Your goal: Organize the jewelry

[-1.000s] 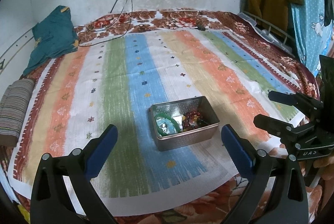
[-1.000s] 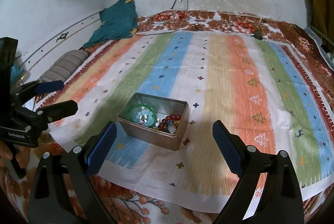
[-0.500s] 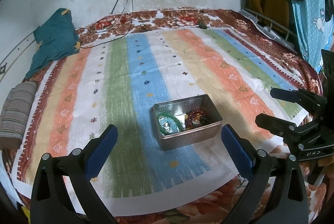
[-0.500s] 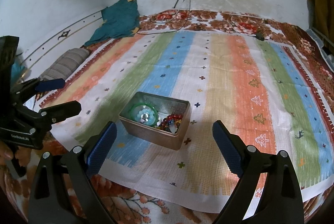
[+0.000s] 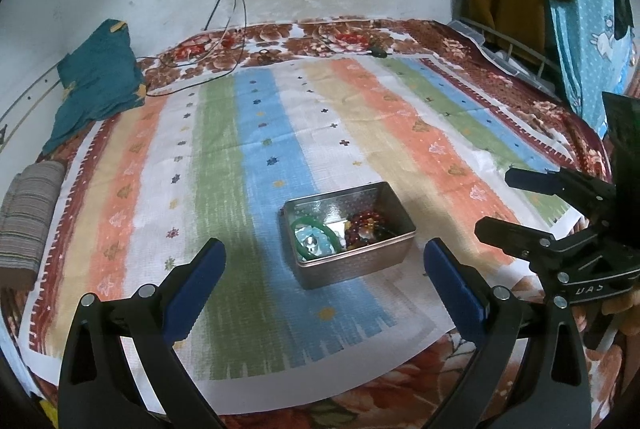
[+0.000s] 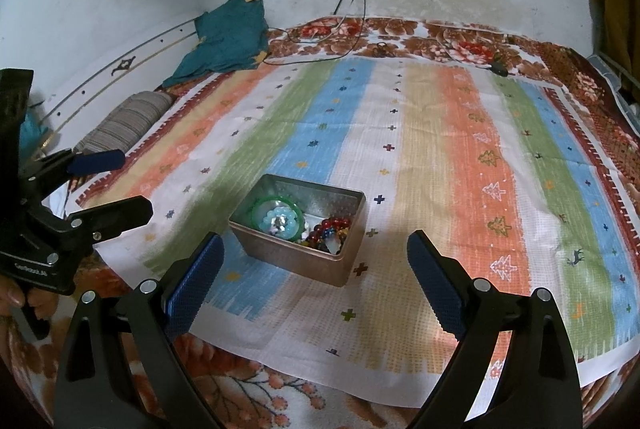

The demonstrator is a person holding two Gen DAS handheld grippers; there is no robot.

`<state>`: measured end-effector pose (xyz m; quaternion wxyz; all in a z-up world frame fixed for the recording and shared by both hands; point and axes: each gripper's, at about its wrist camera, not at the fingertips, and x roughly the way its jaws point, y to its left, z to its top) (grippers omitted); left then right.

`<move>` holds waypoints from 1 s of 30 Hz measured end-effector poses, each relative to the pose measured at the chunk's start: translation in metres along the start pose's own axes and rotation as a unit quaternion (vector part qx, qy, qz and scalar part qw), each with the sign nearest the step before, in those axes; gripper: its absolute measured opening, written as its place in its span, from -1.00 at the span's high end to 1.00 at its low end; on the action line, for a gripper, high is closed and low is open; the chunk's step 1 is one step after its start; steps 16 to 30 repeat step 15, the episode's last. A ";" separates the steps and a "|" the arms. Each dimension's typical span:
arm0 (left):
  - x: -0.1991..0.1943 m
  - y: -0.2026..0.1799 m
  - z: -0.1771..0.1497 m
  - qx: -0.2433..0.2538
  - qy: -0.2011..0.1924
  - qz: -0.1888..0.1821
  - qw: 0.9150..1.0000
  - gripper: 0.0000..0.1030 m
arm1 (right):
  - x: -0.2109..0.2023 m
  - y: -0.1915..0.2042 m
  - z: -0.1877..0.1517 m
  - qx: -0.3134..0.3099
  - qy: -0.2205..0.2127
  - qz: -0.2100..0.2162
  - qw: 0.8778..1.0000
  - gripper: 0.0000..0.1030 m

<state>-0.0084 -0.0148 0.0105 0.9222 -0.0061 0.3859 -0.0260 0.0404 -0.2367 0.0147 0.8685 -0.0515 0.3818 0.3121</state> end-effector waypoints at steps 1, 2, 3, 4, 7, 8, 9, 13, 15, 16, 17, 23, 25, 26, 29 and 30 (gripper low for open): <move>0.000 0.000 0.000 0.000 0.000 0.000 1.000 -0.89 | 0.000 0.000 0.000 0.000 0.000 0.000 1.000 -0.81; 0.000 0.001 0.000 0.000 0.000 0.000 1.000 -0.89 | 0.000 0.000 0.000 0.001 0.000 0.001 1.000 -0.81; 0.000 0.000 0.000 -0.001 0.000 -0.001 1.000 -0.89 | 0.000 0.000 0.000 0.002 0.000 0.001 1.000 -0.81; 0.000 0.001 0.000 -0.001 0.000 -0.001 1.000 -0.89 | 0.001 0.000 0.000 0.002 0.000 0.001 1.000 -0.81; 0.000 0.000 0.000 -0.001 0.001 -0.001 1.000 -0.89 | 0.001 0.001 0.000 0.003 0.001 0.002 1.000 -0.81; 0.000 0.001 -0.001 -0.002 0.002 -0.001 1.000 -0.89 | 0.001 0.001 0.000 0.002 0.001 0.002 1.000 -0.81; 0.000 0.000 -0.001 -0.003 0.003 -0.002 1.000 -0.89 | 0.001 0.002 0.000 0.003 0.000 0.003 1.000 -0.81; 0.000 0.001 -0.002 -0.010 0.004 -0.003 1.000 -0.89 | 0.001 0.001 0.000 0.003 0.001 0.002 1.000 -0.81; 0.001 0.001 -0.002 -0.010 0.005 -0.002 1.000 -0.89 | 0.001 0.001 0.000 0.004 0.000 0.003 1.000 -0.81; 0.001 0.001 -0.002 -0.010 0.005 -0.002 1.000 -0.89 | 0.001 0.001 0.000 0.004 0.000 0.003 1.000 -0.81; 0.001 0.001 -0.002 -0.010 0.005 -0.002 1.000 -0.89 | 0.001 0.001 0.000 0.004 0.000 0.003 1.000 -0.81; 0.001 0.001 -0.002 -0.010 0.005 -0.002 1.000 -0.89 | 0.001 0.001 0.000 0.004 0.000 0.003 1.000 -0.81; 0.001 0.001 -0.002 -0.010 0.005 -0.002 1.000 -0.89 | 0.001 0.001 0.000 0.004 0.000 0.003 1.000 -0.81; 0.001 0.001 -0.002 -0.010 0.005 -0.002 1.000 -0.89 | 0.001 0.001 0.000 0.004 0.000 0.003 1.000 -0.81; 0.001 0.001 -0.002 -0.010 0.005 -0.002 1.000 -0.89 | 0.001 0.001 0.000 0.004 0.000 0.003 1.000 -0.81; 0.001 0.001 -0.002 -0.010 0.005 -0.002 1.000 -0.89 | 0.001 0.001 0.000 0.004 0.000 0.003 1.000 -0.81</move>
